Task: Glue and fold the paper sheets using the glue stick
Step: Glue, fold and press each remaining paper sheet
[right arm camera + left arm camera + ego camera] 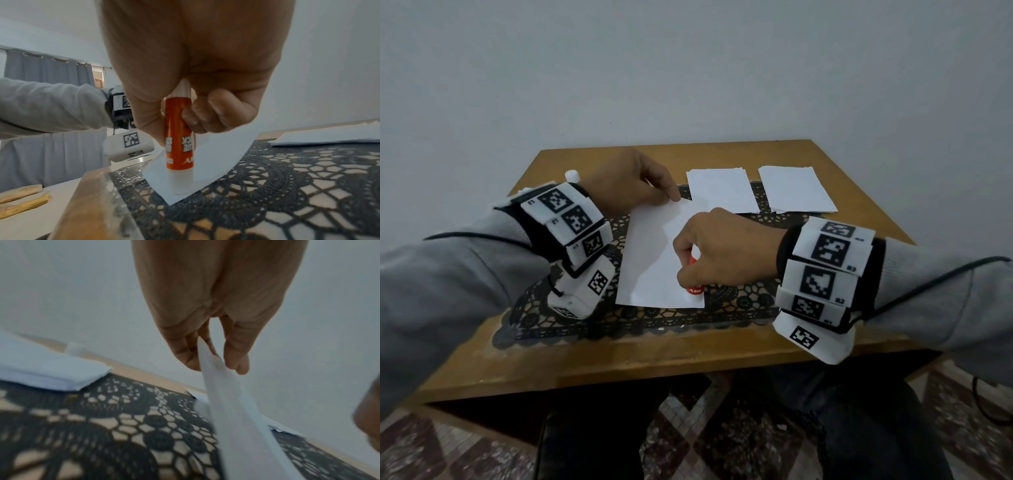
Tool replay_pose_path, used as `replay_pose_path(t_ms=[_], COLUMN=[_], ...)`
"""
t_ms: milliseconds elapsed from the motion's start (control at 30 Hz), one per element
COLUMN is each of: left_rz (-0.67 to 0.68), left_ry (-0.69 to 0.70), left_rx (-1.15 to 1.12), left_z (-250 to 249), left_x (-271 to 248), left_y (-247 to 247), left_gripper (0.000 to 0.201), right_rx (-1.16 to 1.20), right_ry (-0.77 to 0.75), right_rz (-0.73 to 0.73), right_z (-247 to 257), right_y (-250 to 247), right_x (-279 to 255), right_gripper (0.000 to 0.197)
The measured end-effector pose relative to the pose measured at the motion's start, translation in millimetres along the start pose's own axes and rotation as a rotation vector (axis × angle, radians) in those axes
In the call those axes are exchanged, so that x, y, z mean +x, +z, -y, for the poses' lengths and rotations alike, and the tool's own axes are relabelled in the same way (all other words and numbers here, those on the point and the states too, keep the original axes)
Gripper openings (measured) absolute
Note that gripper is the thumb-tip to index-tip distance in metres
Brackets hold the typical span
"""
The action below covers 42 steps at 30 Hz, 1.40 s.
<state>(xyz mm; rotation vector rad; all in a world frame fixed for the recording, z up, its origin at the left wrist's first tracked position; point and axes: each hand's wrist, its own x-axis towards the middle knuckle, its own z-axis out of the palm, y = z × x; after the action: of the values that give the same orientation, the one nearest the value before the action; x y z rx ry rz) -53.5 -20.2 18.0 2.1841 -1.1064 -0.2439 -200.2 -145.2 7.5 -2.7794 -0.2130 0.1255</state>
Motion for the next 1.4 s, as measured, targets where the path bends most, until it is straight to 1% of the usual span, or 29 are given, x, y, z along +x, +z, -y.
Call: replay_pose_path(t_ms=[67, 100, 167, 200, 233, 333, 467, 533, 567, 633, 667, 767, 867, 967, 1033, 1233, 1333, 1400], left_rz=[0.056, 0.114, 0.274, 0.338, 0.374, 0.383, 0.438, 0.442, 0.429, 0.357, 0.31, 0.176, 0.162, 0.166, 0.18, 0.194, 0.209, 0.236], left_ry=[0.019, 0.006, -0.053, -0.082, -0.11, -0.209, -0.3, -0.31, -0.287, -0.222, -0.215, -0.235, -0.247, -0.282, -0.298, -0.298, -0.274, -0.241], left_rx=[0.069, 0.09, 0.087, 0.072, 0.053, -0.039, -0.088, -0.123, -0.117, -0.023, 0.022, 0.061, 0.088, 0.094, 0.089, 0.112, 0.147, 0.193], left_z=[-5, -8, -11, -10, -9, 1, 7, 6, 5, 7, 10, 16, 19, 24, 26, 25, 28, 27], left_x=[1, -1, -6, -8, -10, -16, -24, -28, -30, -31, -31, -31, -34, -37, -37, -36, -35, -35], left_y=[-5, -7, -13, -16, -18, -25, -22, -16, -13, -7, -4, 5, 15, 20, 21, 23, 23, 25], left_gripper=[0.024, 0.024, 0.029, 0.032, 0.035, 0.042, 0.037, 0.032, 0.026, 0.015, 0.014, 0.017, 0.025, 0.034, 0.035, 0.03, 0.027, 0.032], right_rx=[0.007, 0.01, 0.013, 0.009, 0.001, -0.028, -0.073, -0.098, -0.106, -0.118, -0.116, -0.081, -0.075, -0.069, -0.042, -0.007, -0.031, -0.055], right_ry=[-0.006, -0.008, -0.007, -0.003, 0.003, 0.024, 0.055, 0.078, 0.093, 0.128, 0.144, 0.171, 0.207, 0.247, 0.251, 0.234, 0.232, 0.241], right_rz=[0.002, 0.007, 0.02, 0.027, 0.033, 0.02, -0.027, -0.05, -0.064, -0.112, -0.147, -0.27, -0.347, -0.389, -0.374, -0.3, -0.255, -0.229], right_z=[-2, -4, -6, -8, -10, -15, -21, -24, -26, -31, -34, -43, -50, -54, -56, -46, -41, -41], right_y=[0, 0, -2, -4, -5, -10, -14, -15, -16, -20, -23, -34, -41, -42, -38, -25, -19, -15], right_x=[-1, -1, -1, -1, 0, 0, 2, 4, 6, 12, 14, 22, 26, 27, 28, 34, 39, 41], right_gripper=[0.021, 0.021, 0.022, 0.022, 0.022, 0.021, 0.018, 0.018, 0.018, 0.018, 0.018, 0.019, 0.023, 0.024, 0.024, 0.019, 0.017, 0.017])
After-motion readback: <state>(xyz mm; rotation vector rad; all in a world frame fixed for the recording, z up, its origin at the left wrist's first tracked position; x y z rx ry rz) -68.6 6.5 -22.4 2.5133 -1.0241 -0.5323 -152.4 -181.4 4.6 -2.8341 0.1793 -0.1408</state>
